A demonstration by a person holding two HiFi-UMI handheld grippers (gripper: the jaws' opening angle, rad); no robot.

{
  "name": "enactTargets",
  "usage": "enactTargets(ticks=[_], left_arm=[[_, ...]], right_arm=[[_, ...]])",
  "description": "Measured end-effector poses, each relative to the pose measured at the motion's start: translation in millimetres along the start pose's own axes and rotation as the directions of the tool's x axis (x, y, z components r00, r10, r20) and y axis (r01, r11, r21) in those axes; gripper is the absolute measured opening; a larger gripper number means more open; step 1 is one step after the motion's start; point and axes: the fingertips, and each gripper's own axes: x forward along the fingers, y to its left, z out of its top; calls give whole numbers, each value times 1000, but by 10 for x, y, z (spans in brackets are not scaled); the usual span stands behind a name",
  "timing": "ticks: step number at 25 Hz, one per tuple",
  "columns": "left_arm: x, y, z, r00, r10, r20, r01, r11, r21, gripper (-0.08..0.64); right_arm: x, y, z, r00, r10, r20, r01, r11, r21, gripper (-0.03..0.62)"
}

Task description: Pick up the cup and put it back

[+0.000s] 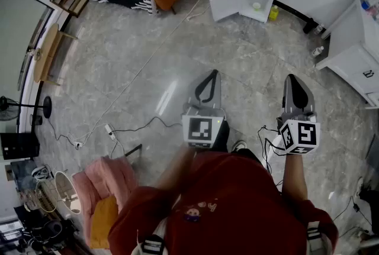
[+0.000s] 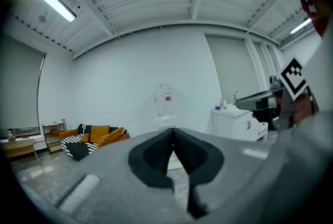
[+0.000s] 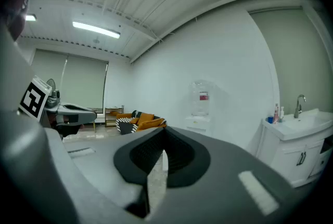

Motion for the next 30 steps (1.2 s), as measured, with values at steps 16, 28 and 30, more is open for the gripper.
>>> enactTargets(ticks=[16,28,30], left_arm=[[-860,-809,21,1000,-9,10,9,1000,-9,0],[-254,-396,-42,1000,-28,7,28,999,-17,0],[-86,-285,-72,999,-37,7,37,999,-24,0]], right_arm=[[-1235,-41,-211,999,-42,0,42,999,29,2],[-475,-145,-227,997,-71,-27,73,995,74,2],[-280,-140,-236,996,-72,-48,75,995,65,2]])
